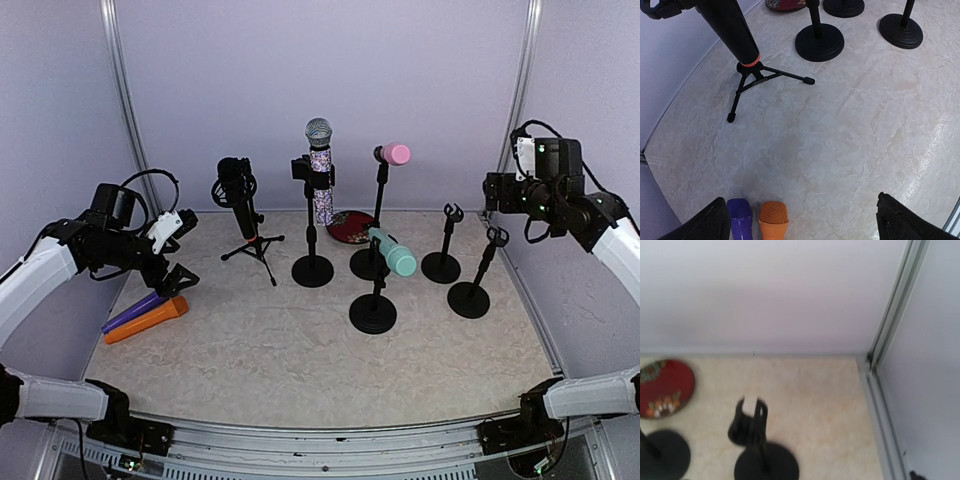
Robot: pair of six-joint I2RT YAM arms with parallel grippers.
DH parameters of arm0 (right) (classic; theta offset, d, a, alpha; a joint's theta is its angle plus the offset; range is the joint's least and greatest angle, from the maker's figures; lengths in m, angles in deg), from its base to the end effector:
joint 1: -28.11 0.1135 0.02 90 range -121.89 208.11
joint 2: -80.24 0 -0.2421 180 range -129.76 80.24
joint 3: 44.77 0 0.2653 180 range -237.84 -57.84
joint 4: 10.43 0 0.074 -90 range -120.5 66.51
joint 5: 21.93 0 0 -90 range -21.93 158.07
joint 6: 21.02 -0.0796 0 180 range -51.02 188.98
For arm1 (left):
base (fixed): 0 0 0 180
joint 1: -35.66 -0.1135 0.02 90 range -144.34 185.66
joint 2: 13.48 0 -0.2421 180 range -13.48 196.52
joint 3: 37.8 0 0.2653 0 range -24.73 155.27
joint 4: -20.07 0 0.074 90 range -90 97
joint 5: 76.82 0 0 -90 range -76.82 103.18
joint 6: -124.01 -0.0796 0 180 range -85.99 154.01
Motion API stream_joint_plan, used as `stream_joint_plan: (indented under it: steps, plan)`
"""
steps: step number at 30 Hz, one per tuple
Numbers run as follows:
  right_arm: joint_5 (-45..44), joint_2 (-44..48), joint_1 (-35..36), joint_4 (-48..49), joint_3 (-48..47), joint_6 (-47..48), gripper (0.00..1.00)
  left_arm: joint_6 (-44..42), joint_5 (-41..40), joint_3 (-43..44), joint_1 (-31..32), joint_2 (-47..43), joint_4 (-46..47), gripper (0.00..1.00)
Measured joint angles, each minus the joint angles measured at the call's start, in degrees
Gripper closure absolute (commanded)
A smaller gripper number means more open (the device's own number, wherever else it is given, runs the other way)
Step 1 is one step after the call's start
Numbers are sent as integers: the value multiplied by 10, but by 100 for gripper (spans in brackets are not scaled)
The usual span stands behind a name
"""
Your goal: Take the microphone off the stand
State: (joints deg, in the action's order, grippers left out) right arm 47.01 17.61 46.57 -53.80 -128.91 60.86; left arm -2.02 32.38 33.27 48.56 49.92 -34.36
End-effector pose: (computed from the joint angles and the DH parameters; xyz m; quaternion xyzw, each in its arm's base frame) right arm 0.2871 0.0657 0.3706 0.0286 0.8203 -0.0207 0.5708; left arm 0.2639 -0.0873 0.2567 0.4355 0.8089 -0.0791 0.3870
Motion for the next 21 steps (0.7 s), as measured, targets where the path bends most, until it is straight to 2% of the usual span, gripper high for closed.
stream_joint_plan:
  steps: [2,8,15,21]
  plan:
    - [-1,0,0,0,-21,6,12,1,0,0,0,4,0,1]
    - [29,1,17,0,-32,17,1,5,0,0,0,7,0,1]
    - [90,43,156,13,58,56,0,26,-7,2,0,15,2,1]
    - [71,77,265,1,123,59,0,35,-12,3,0,21,3,1]
